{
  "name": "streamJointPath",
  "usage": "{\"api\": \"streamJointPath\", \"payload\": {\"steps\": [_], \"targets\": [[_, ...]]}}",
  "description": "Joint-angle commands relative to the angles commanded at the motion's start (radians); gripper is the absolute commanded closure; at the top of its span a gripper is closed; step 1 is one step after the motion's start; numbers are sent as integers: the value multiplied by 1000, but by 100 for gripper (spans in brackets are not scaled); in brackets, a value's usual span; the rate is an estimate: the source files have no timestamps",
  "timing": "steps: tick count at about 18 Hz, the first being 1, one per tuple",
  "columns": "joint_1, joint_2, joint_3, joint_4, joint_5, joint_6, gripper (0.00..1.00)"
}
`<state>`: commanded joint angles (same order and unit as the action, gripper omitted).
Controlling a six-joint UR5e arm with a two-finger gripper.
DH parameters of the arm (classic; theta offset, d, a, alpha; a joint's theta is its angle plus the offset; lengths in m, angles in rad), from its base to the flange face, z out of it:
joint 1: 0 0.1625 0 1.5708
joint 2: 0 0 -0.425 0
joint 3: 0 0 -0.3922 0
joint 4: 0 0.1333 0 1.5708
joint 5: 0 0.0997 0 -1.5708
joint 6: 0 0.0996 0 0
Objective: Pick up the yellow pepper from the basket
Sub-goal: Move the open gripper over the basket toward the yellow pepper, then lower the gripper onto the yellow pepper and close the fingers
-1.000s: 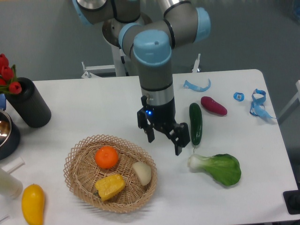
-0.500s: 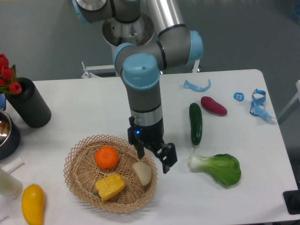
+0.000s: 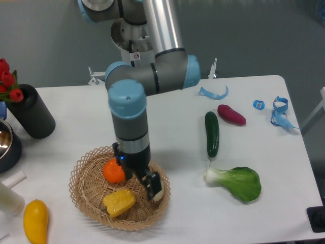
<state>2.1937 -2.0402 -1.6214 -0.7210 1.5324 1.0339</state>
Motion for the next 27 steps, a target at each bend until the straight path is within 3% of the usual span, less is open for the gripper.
{"api": "streamJointPath", "payload": {"steps": [3, 7, 22, 27], "targets": [[-8, -9, 0, -2, -2, -49, 0], [-23, -49, 6, 0, -2, -55, 0], [-37, -104, 14, 3, -2, -58, 0], [-40, -132, 46, 3, -2, -72, 0]]}}
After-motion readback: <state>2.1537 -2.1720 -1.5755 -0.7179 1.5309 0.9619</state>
